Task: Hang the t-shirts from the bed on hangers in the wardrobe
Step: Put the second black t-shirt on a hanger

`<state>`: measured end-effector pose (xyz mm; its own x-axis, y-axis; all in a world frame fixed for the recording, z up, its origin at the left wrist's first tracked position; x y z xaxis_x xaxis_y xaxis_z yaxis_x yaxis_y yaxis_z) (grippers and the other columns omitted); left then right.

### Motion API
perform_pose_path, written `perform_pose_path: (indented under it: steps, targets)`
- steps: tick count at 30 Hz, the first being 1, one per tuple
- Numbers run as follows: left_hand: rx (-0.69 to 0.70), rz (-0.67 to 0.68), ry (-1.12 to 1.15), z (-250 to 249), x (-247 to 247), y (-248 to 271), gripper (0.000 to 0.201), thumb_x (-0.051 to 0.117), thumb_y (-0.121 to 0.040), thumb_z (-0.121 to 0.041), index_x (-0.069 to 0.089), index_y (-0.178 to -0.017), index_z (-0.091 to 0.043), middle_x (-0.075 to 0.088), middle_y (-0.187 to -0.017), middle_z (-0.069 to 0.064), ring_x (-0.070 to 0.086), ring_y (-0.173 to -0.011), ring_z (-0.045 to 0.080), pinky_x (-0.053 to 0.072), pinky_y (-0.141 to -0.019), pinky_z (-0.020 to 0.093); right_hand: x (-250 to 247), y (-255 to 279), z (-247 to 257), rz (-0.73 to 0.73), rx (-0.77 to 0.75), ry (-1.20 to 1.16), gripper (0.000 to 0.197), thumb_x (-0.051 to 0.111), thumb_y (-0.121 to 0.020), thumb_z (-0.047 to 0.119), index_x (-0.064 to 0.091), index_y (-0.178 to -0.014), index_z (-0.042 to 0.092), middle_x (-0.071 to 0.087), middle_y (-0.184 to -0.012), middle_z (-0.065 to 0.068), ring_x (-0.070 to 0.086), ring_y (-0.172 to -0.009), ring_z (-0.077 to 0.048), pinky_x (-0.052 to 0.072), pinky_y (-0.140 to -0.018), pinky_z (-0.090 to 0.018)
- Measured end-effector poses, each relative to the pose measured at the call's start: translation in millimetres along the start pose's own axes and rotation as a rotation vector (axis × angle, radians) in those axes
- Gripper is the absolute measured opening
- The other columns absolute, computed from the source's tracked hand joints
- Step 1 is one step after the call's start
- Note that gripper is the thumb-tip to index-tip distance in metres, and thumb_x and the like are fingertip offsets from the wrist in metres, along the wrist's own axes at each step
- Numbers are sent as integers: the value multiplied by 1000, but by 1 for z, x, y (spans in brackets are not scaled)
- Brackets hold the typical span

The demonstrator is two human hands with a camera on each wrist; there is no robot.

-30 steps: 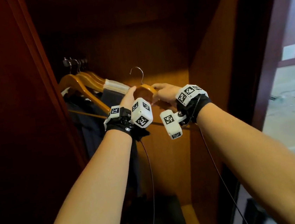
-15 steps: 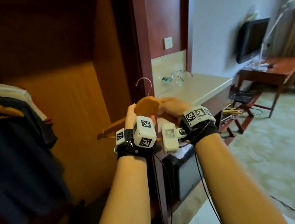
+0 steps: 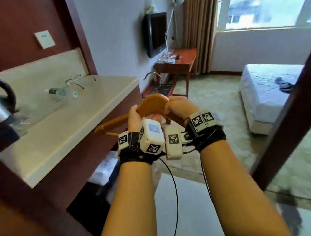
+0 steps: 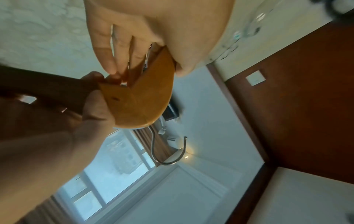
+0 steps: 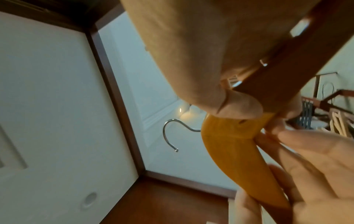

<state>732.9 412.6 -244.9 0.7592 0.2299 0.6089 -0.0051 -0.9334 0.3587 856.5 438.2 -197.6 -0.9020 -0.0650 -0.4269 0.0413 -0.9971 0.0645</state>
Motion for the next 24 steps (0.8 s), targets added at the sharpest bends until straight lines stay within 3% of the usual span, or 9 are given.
perform_pose_path:
  steps: [1, 4, 6, 8, 10, 13, 18, 22, 24]
  targets:
    - [-29, 16, -16, 11, 19, -17, 40, 50, -95, -40, 66, -78, -7, 71, -74, 15, 66, -73, 27, 52, -77, 36, -22, -11, -10, -38, 24, -10, 24, 58, -74, 0, 69, -95, 0, 68, -93, -19, 65, -91, -34, 56, -88, -47]
    - [-92, 15, -73, 33, 71, -71, 25, 58, -88, -40, 56, -92, -16, 60, -98, 13, 60, -89, 25, 52, -82, 33, -80, -49, -41, -109, 110, -52, 16, 56, -80, -2, 67, -90, 5, 64, -86, -13, 61, -84, -26, 52, -75, -33]
    - [-132, 59, -110, 51, 106, -118, 29, 60, -85, -41, 54, -104, -20, 58, -107, 9, 60, -94, 27, 49, -92, 41, -116, -79, -62, -174, 136, -73, 17, 57, -76, -1, 68, -81, 10, 66, -84, -12, 59, -81, -23, 51, -80, -36]
    - [-184, 127, -95, 70, 142, -161, 30, 57, -88, -41, 53, -104, -16, 60, -102, 11, 63, -87, 27, 52, -85, 39, -148, -114, -88, -245, 164, -135, 23, 56, -74, -3, 70, -86, 9, 69, -86, -12, 61, -80, -23, 51, -80, -35]
    - [-257, 198, -88, 89, 175, -210, 26, 55, -90, -42, 52, -94, -16, 58, -87, 11, 60, -76, 22, 52, -73, 30, -178, -152, -113, -320, 195, -203, 27, 55, -76, -5, 70, -96, 6, 70, -86, -11, 63, -79, -21, 52, -76, -29]
    - [-352, 244, -132, 108, 226, -280, 30, 55, -90, -44, 52, -87, -14, 56, -75, 6, 57, -63, 18, 50, -66, 26, -220, -209, -142, -443, 238, -257, 23, 56, -75, -5, 69, -86, 10, 69, -76, -7, 63, -73, -19, 50, -72, -26]
    - [-501, 328, -209, 124, 321, -376, 37, 49, -94, -44, 49, -78, -11, 50, -72, 6, 51, -63, 17, 43, -69, 27, -292, -293, -166, -613, 327, -276, 19, 59, -71, 1, 69, -76, 16, 71, -76, -5, 64, -72, -16, 51, -77, -28]
    - [-555, 384, -239, 142, 387, -440, 33, 51, -94, -40, 50, -82, -9, 51, -74, 7, 52, -68, 18, 44, -93, 28, -349, -349, -190, -712, 362, -337, 23, 62, -73, -6, 68, -80, 16, 65, -75, -6, 60, -70, -18, 51, -77, -30]
    - [-558, 421, -248, 158, 421, -473, 32, 51, -94, -39, 51, -84, -9, 52, -74, 9, 53, -69, 20, 45, -91, 29, -378, -377, -207, -749, 376, -346, 22, 63, -73, -5, 68, -81, 14, 66, -77, -9, 61, -71, -19, 54, -83, -34]
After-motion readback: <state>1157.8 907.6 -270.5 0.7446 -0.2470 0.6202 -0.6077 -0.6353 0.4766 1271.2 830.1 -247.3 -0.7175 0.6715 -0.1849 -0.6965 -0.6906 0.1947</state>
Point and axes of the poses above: each hand's wrist, its own y-axis away from the middle knuckle, its own x-axis out of the palm, z = x × y, the point moved 7 cm from there along -y, towards the middle knuckle
